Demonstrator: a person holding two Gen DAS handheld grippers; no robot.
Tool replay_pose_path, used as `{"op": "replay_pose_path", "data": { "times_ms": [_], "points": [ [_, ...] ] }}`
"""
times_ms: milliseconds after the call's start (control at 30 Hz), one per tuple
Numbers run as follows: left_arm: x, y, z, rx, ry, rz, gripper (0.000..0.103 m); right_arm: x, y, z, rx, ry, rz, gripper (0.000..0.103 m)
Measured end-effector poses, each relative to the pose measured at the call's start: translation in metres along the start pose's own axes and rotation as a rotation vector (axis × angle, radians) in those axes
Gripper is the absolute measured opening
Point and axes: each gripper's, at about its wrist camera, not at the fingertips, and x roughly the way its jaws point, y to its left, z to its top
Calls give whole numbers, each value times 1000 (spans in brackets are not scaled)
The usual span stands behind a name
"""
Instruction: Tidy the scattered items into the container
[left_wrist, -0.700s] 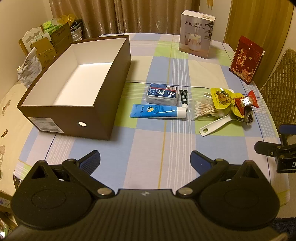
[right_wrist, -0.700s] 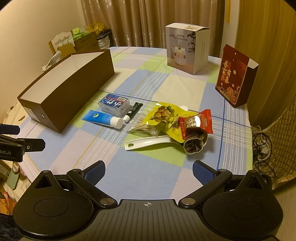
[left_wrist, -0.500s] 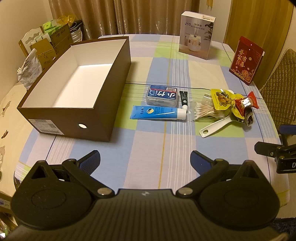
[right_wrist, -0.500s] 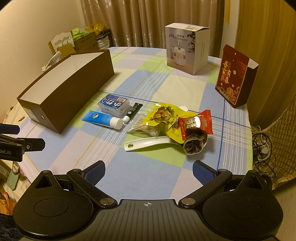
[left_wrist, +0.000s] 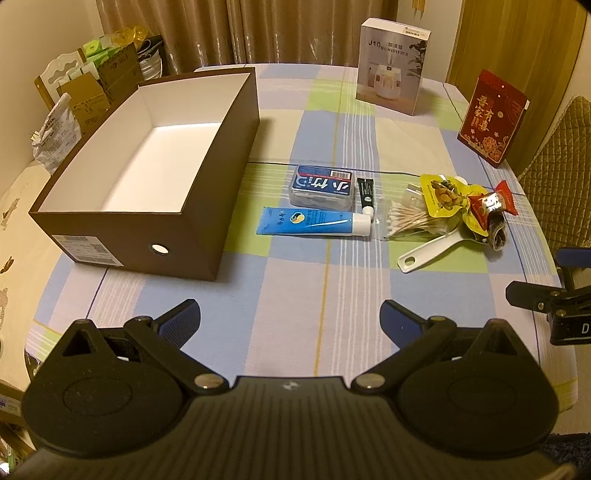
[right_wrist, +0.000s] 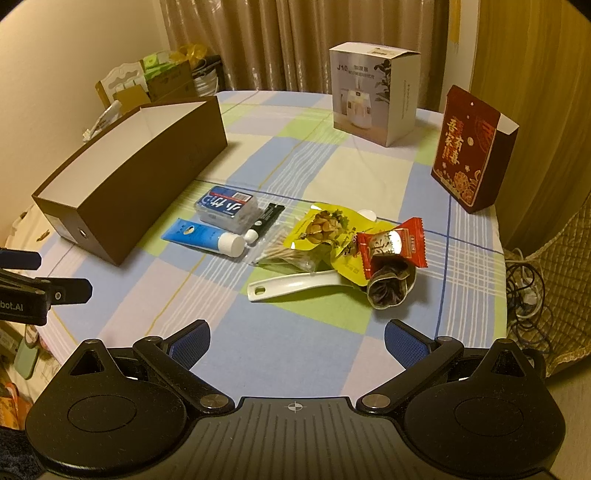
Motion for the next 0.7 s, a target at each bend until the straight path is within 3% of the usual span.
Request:
{"op": "replay_pose_path", "data": {
  "times_ms": [400,700],
  "points": [
    [14,-8,7,23,7,-33,102,5,-18,-2,46,-7,17,103],
    [27,-19,18,112,-51,-91,102,0,-35,0,88,-101,22,103]
  ]
}}
